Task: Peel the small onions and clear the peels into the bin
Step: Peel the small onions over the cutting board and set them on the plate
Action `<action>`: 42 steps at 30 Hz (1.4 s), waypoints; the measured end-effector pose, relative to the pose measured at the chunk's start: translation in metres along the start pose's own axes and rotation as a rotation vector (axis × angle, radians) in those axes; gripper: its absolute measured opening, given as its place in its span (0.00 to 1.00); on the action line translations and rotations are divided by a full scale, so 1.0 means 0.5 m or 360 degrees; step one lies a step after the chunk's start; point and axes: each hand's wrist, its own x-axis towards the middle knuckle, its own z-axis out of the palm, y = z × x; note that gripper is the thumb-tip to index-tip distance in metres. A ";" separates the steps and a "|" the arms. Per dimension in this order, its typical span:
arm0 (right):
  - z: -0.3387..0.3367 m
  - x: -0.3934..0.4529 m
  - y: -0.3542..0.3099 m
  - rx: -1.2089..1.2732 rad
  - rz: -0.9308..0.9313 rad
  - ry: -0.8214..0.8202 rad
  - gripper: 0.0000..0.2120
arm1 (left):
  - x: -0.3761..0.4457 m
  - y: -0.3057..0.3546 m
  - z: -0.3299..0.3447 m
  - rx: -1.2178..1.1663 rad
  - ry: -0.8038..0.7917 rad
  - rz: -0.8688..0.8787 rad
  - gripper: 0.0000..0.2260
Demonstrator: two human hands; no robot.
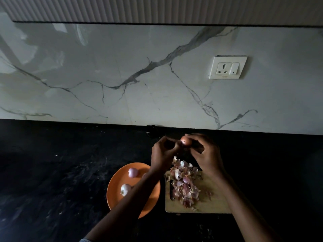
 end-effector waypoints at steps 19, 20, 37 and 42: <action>-0.006 -0.025 0.021 0.0782 0.0633 0.0134 0.19 | -0.006 -0.043 -0.004 -0.0070 -0.0293 -0.0250 0.03; -0.007 -0.029 0.023 0.0768 0.0637 0.0117 0.19 | -0.005 -0.052 -0.009 0.0184 -0.0350 -0.0168 0.04; 0.010 -0.088 0.060 0.0542 0.0761 0.0022 0.19 | -0.017 -0.092 -0.002 0.0933 -0.0704 -0.0113 0.11; 0.014 -0.089 0.058 0.0510 0.0776 0.0007 0.19 | -0.018 -0.087 0.007 0.0962 -0.0725 -0.0163 0.15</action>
